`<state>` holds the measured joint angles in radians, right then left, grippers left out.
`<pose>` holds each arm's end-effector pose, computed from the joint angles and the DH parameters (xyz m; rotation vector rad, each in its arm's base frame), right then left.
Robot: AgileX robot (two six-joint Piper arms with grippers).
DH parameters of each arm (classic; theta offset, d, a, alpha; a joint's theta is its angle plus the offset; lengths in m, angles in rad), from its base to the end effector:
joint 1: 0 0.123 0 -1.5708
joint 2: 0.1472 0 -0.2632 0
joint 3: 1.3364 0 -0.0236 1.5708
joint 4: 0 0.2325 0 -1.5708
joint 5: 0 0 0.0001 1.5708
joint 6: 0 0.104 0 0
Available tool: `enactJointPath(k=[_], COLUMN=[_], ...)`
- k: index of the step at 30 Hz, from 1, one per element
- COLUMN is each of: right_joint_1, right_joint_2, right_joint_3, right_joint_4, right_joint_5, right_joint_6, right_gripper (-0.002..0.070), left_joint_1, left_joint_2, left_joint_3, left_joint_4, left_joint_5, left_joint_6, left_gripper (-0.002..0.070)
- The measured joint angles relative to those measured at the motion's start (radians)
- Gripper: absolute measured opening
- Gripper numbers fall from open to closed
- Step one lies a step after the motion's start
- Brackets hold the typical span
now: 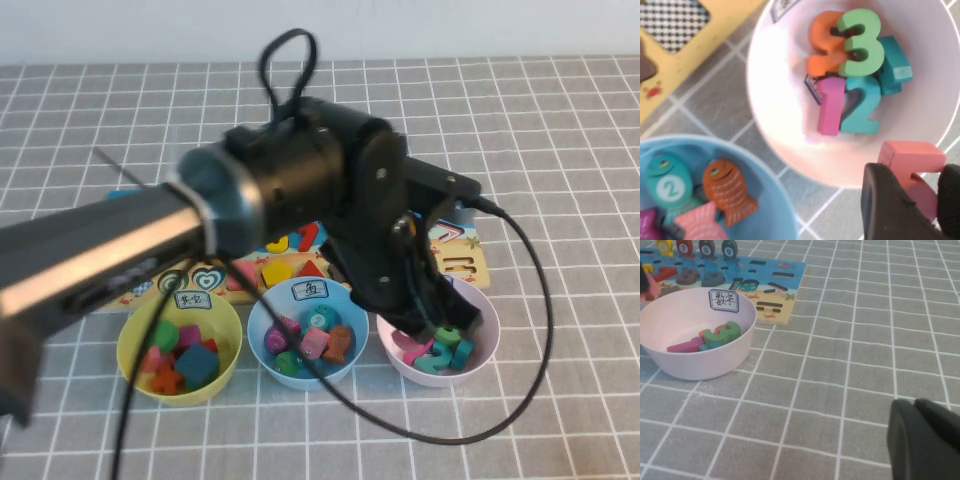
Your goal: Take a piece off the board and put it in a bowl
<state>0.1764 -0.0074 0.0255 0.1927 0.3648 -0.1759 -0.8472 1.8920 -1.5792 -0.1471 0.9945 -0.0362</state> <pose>0.0668 0.0191 0.1696 -0.2074 1.8523 0.1889 0.2463 -0.2982 0.2321 1.0499 2.6572 -0.3942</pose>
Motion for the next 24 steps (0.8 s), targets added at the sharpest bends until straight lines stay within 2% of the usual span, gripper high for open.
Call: enactJointPath(k=[8,24], right_joint_1=[0.0,0.0], right_joint_2=[0.0,0.0], right_joint_3=[0.0,0.0], right_joint_4=[0.0,0.0], right_joint_5=[0.001,0.001], right_joint_6=[0.0,0.0], right_gripper=[-0.0019,-0.0019], left_joint_1=[-0.038,-0.051], left_joint_2=[0.11,0.173], left_joint_3=[-0.136,-0.15], left_joint_4=[0.054,0.077], left_joint_5=[0.068,0.026], left_joint_6=[-0.059,-0.065], left_gripper=[0.018,0.018])
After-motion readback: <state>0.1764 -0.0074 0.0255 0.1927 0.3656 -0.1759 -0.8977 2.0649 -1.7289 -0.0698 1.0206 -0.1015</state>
